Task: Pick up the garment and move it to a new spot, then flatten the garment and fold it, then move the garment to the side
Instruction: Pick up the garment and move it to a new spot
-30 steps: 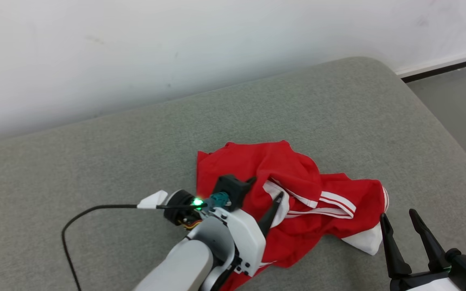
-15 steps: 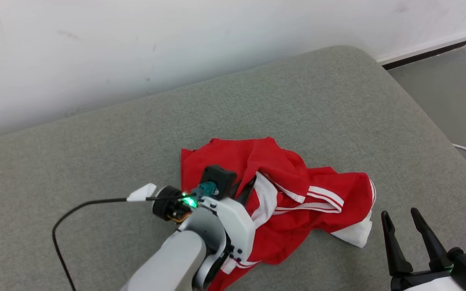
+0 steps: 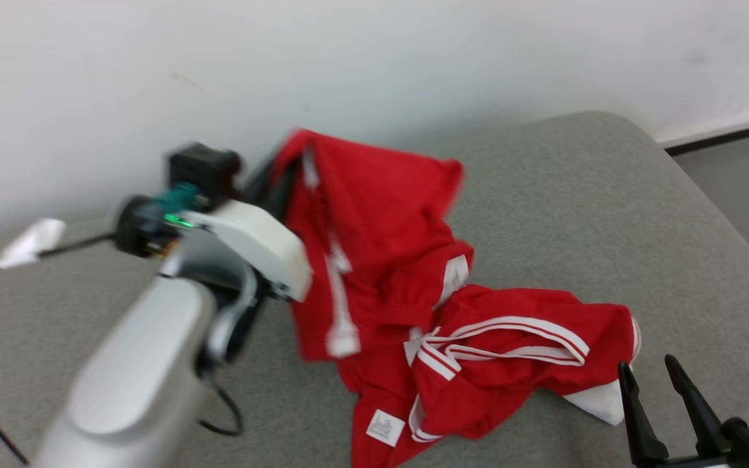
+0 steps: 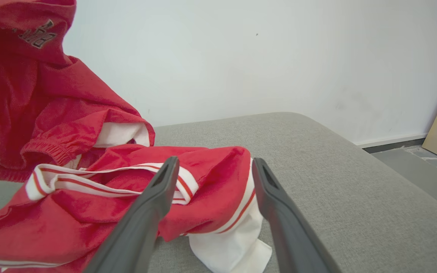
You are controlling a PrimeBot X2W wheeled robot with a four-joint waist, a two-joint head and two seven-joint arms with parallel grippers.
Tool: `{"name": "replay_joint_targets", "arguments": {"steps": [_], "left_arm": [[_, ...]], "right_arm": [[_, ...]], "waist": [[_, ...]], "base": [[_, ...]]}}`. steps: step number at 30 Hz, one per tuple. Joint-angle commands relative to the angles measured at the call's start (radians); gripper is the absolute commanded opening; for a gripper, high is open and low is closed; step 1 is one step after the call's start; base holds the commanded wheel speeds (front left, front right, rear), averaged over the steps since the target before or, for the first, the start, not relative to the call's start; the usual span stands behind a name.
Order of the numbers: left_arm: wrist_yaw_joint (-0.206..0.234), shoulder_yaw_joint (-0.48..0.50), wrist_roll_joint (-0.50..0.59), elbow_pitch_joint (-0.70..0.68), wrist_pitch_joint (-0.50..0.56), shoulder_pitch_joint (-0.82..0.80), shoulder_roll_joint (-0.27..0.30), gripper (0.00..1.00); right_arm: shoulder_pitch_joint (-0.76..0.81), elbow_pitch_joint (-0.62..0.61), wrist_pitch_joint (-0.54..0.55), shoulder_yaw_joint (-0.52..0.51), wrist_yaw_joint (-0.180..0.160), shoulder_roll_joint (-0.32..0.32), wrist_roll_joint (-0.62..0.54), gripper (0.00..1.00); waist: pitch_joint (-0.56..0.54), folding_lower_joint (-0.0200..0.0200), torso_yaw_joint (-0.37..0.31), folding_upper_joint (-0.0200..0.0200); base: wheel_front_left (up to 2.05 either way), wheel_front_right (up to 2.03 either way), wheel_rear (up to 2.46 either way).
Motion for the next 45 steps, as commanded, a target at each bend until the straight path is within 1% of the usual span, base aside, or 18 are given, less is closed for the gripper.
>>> {"name": "replay_joint_targets", "arguments": {"steps": [1, 7, 11, 13, 15, 18, 19, 20, 23, 27, 30, 34, 38, 39, 40, 41, 42, 45], "left_arm": [[0.013, 0.033, -0.001, -0.014, 0.014, -0.018, 0.046, 0.0], [0.054, 0.15, -0.017, -0.019, 0.053, -0.047, 0.176, 0.0], [0.067, 0.207, -0.011, 0.007, 0.071, -0.07, 0.255, 0.0], [0.07, 0.218, -0.013, 0.015, 0.076, -0.076, 0.269, 0.0], [0.077, 0.238, -0.002, 0.04, 0.085, -0.091, 0.306, 0.0], [0.084, 0.257, -0.007, 0.096, 0.115, -0.111, 0.339, 0.0], [0.097, 0.266, 0.012, 0.144, 0.126, -0.13, 0.368, 0.0], [0.103, 0.266, 0.018, 0.168, 0.132, -0.135, 0.378, 0.0], [0.12, 0.269, 0.035, 0.245, 0.134, -0.138, 0.398, 0.0], [0.139, 0.279, 0.034, 0.319, 0.117, -0.124, 0.402, 0.0], [0.161, 0.298, 0.014, 0.385, 0.099, -0.106, 0.389, 0.0], [0.205, 0.329, -0.012, 0.478, 0.091, -0.067, 0.378, 0.0], [0.229, 0.348, -0.036, 0.543, 0.066, -0.034, 0.36, 0.0], [0.233, 0.352, -0.042, 0.556, 0.061, -0.025, 0.355, 0.11], [0.237, 0.36, -0.051, 0.57, 0.054, -0.018, 0.346, 0.42], [0.236, 0.366, -0.056, 0.582, 0.047, -0.012, 0.338, 0.96], [0.232, 0.369, -0.064, 0.593, 0.048, -0.007, 0.33, 1.0], [0.218, 0.368, -0.071, 0.62, 0.032, 0.005, 0.326, 1.0]], "right_arm": [[0.024, -0.002, 0.001, -0.006, -0.002, -0.008, -0.01, 1.0], [0.045, -0.004, 0.001, -0.007, -0.002, -0.011, -0.012, 1.0], [0.046, -0.004, 0.001, 0.001, -0.002, -0.015, -0.01, 1.0], [0.044, -0.005, 0.001, 0.002, -0.002, -0.016, -0.009, 1.0], [0.038, -0.008, 0.001, 0.005, -0.002, -0.019, -0.006, 1.0], [0.021, -0.016, 0.001, 0.001, -0.002, -0.026, 0.0, 1.0], [0.007, -0.02, 0.001, 0.007, -0.002, -0.031, 0.004, 1.0], [0.002, -0.022, 0.001, 0.008, -0.002, -0.033, 0.008, 1.0], [-0.018, -0.028, 0.001, 0.012, -0.002, -0.037, 0.016, 1.0], [-0.038, -0.033, 0.001, 0.018, -0.002, -0.041, 0.023, 1.0], [-0.045, -0.034, 0.001, 0.016, -0.002, -0.048, 0.034, 1.0], [-0.053, -0.037, 0.001, 0.01, -0.002, -0.061, 0.04, 1.0], [-0.06, -0.037, 0.001, 0.004, -0.002, -0.068, 0.044, 1.0], [-0.06, -0.036, 0.001, 0.003, -0.002, -0.067, 0.043, 1.0], [-0.06, -0.035, 0.001, 0.004, -0.002, -0.066, 0.042, 1.0], [-0.059, -0.033, 0.001, 0.005, -0.002, -0.065, 0.04, 1.0], [-0.058, -0.03, 0.001, 0.007, -0.002, -0.065, 0.038, 1.0], [-0.056, -0.025, 0.001, 0.014, -0.002, -0.062, 0.032, 1.0]], "waist": [[-0.028, 0.0, 0.037, 0.0], [-0.04, 0.0, 0.103, 0.0], [-0.028, 0.0, 0.145, 0.0], [-0.023, 0.0, 0.155, 0.0], [-0.009, 0.0, 0.173, 0.0], [0.025, 0.0, 0.198, 0.0], [0.051, 0.0, 0.208, 0.0], [0.066, 0.0, 0.211, 0.0], [0.108, 0.0, 0.215, 0.0], [0.146, 0.0, 0.209, 0.0], [0.175, 0.0, 0.203, 0.0], [0.205, 0.0, 0.195, 0.0], [0.219, 0.0, 0.19, 0.0], [0.22, 0.0, 0.19, 0.0], [0.219, 0.0, 0.19, 0.0], [0.217, 0.0, 0.189, 0.0], [0.213, 0.0, 0.189, 0.0], [0.191, 0.0, 0.186, 0.0]], "base": [[0.0, 0.0, 0.0], [0.0, 0.0, 0.0], [0.0, 0.0, 0.0], [0.0, 0.0, 0.0], [0.0, 0.0, 0.0], [0.0, 0.0, 0.0], [0.0, 0.0, 0.0], [0.0, 0.0, 0.0], [0.0, 0.0, 0.0], [0.0, 0.0, 0.0], [0.0, 0.0, 0.0], [0.0, 0.0, 0.0], [0.0, 0.0, 0.0], [0.0, 0.0, 0.0], [0.0, 0.0, 0.0], [0.0, 0.0, 0.0], [0.0, 0.0, 0.0], [0.0, 0.0, 0.0]]}}
